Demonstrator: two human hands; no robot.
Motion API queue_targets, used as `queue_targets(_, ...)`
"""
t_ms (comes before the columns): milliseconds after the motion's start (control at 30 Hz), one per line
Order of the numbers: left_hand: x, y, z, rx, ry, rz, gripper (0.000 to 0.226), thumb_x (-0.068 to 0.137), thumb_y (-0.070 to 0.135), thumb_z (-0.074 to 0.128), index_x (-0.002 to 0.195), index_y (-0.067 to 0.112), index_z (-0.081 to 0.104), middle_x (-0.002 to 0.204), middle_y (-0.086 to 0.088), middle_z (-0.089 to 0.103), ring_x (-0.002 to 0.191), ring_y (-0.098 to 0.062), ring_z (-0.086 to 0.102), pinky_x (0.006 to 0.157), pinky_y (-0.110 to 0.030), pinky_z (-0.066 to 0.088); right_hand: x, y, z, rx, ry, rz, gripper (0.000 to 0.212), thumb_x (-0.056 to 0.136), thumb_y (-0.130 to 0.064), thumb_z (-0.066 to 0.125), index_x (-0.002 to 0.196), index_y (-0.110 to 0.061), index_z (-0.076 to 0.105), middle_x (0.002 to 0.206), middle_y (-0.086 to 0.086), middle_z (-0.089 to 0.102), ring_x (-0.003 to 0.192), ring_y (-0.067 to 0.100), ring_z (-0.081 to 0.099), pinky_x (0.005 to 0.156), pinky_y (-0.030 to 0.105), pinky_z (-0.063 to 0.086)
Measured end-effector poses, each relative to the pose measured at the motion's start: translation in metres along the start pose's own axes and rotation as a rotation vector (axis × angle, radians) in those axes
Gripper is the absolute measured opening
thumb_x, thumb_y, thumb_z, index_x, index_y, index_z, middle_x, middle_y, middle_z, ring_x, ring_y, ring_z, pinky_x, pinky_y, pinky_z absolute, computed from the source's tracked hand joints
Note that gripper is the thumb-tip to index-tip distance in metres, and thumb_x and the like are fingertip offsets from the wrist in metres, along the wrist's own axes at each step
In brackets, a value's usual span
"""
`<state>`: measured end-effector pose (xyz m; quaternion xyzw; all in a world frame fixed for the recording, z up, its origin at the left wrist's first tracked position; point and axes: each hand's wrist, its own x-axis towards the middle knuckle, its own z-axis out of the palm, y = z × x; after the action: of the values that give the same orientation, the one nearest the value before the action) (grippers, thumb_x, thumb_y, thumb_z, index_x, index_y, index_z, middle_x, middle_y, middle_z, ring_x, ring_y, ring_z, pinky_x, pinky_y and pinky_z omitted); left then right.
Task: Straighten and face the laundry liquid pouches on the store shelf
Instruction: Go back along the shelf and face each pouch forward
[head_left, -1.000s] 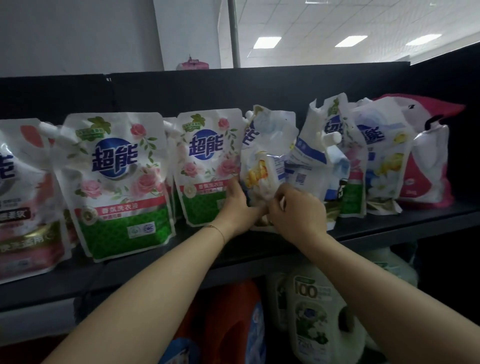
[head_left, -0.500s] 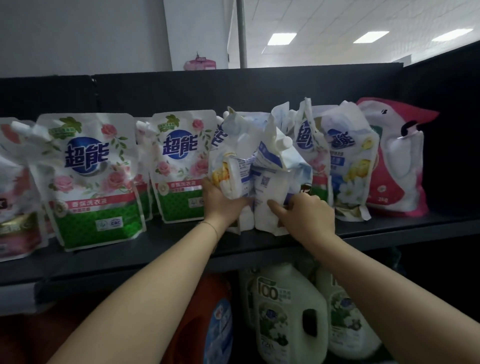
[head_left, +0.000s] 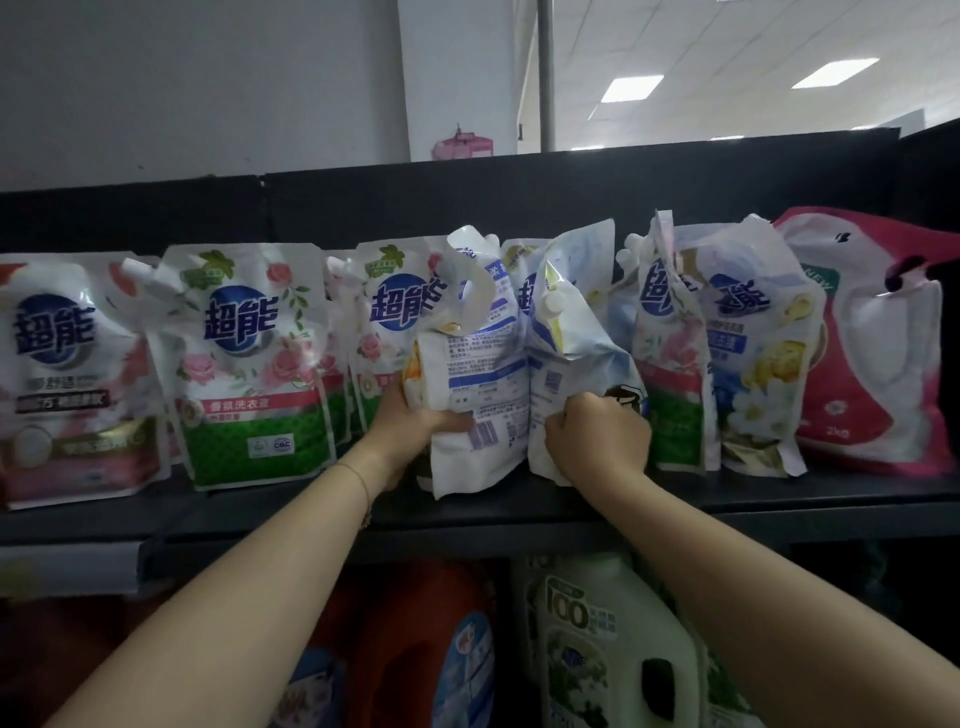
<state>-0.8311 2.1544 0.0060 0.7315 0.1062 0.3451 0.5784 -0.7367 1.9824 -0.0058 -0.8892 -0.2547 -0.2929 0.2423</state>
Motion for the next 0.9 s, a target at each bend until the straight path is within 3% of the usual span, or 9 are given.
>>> queue_targets(133,0.0,0.001,-0.021,-0.014,-0.107,-0.015,0.073,0.051,0.007,0.083,0.119,0.02,0.062,0.108,0.0,0.072,0.102,-0.02,0.067,0.091,-0.043,0.053,0.004,-0.014,0.004,-0.045,-0.025,-0.029,0.022,0.091,-0.021,0.049,0.07,-0.015,0.05,0.08,0.006,0.066,0.071,0.027,0.062,0.057,0.026,0.037)
queue_targets(300,0.003,0.0,-0.03,0.007,-0.148,-0.014,0.076,0.051,0.009,0.083,0.122,0.019,0.059,0.11,-0.001,0.072,0.103,-0.02,0.067,0.092,-0.041,0.051,0.01,-0.036,0.007,-0.102,-0.111,-0.063,0.018,0.091,-0.017,0.048,0.095,-0.014,0.064,0.094,0.006,0.068,0.087,0.026,0.065,0.065,0.028,0.04)
queue_targets(533,-0.002,-0.002,-0.028,-0.053,-0.14,-0.037,0.065,0.053,0.004,0.08,0.112,0.025,0.061,0.106,0.0,0.073,0.102,-0.021,0.067,0.089,-0.04,0.052,0.009,-0.035,0.015,-0.132,-0.079,-0.1,0.021,0.093,-0.021,0.047,0.102,-0.01,0.063,0.094,0.008,0.069,0.084,0.028,0.066,0.064,0.029,0.04)
queue_targets(600,-0.006,0.0,-0.028,-0.044,-0.161,-0.023,0.066,0.053,0.006,0.08,0.114,0.025,0.061,0.107,0.0,0.072,0.101,-0.02,0.068,0.089,-0.04,0.053,0.006,-0.03,0.015,-0.121,-0.07,-0.085,0.02,0.094,-0.022,0.049,0.095,-0.009,0.063,0.074,0.004,0.063,0.074,0.027,0.064,0.059,0.027,0.039)
queue_targets(667,-0.009,0.002,-0.029,-0.025,-0.187,-0.006,0.071,0.054,0.005,0.08,0.119,0.022,0.059,0.108,0.0,0.072,0.101,-0.018,0.068,0.087,-0.038,0.053,0.004,-0.026,0.012,-0.078,-0.057,-0.061,0.02,0.093,-0.023,0.05,0.08,-0.011,0.059,0.054,-0.001,0.045,0.06,0.024,0.056,0.053,0.025,0.035)
queue_targets(733,-0.014,0.003,-0.031,-0.018,-0.197,0.002,0.074,0.055,0.004,0.079,0.124,0.019,0.057,0.109,-0.002,0.072,0.101,-0.018,0.068,0.085,-0.035,0.054,0.003,-0.023,0.009,-0.044,-0.047,-0.053,0.024,0.092,-0.025,0.051,0.072,-0.013,0.054,0.053,-0.001,0.042,0.057,0.023,0.049,0.053,0.026,0.036)
queue_targets(900,-0.026,0.008,-0.048,0.015,-0.202,0.008,0.064,0.056,0.002,0.076,0.118,0.013,0.062,0.11,-0.007,0.071,0.102,-0.023,0.068,0.089,-0.039,0.052,-0.001,-0.022,0.001,-0.035,-0.036,-0.036,0.034,0.091,-0.022,0.053,0.059,-0.015,0.042,0.071,0.006,0.062,0.06,0.024,0.052,0.055,0.026,0.037)
